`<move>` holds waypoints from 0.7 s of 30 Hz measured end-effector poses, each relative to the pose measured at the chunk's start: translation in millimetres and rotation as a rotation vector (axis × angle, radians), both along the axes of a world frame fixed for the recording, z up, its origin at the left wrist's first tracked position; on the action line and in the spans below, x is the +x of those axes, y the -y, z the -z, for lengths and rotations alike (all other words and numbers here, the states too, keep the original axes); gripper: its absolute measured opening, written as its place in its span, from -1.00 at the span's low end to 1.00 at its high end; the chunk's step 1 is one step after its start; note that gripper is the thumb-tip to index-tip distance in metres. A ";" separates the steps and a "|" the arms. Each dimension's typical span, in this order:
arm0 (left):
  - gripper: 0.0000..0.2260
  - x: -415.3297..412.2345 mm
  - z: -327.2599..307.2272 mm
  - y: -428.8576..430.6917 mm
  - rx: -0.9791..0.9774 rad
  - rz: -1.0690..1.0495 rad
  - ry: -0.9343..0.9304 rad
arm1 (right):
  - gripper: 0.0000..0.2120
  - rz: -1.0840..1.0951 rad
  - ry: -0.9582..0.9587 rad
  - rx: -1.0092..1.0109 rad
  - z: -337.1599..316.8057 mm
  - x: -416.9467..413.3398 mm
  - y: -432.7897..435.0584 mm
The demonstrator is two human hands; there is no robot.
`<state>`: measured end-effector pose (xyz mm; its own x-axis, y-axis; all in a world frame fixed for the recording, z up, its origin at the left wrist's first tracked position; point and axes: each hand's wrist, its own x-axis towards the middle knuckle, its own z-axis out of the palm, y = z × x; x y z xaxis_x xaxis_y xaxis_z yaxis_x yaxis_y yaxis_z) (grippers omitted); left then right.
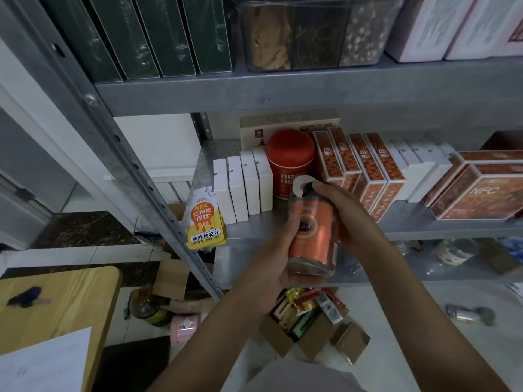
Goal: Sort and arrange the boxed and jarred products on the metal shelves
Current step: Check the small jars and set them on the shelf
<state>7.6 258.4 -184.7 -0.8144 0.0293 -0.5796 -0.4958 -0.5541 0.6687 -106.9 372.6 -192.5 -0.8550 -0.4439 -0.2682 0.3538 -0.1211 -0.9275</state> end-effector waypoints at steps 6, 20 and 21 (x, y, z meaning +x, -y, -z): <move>-0.37 6.0 -14.3 -11.3 0.761 -0.004 0.065 | -0.76 -0.061 0.526 -0.459 12.8 15.0 8.6; -0.35 12.6 1.8 -7.3 0.288 -0.016 0.118 | -0.75 -0.041 0.149 0.036 0.6 8.8 -0.1; -0.36 14.2 -2.1 -9.4 0.472 -0.025 0.142 | -0.68 -0.068 0.244 -0.058 0.5 10.4 -1.0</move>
<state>21.9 267.7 -182.7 -0.7325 0.2965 -0.6129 -0.5460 -0.7935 0.2687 -96.5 373.6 -193.0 -0.7357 -0.5187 -0.4356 0.5757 -0.1400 -0.8056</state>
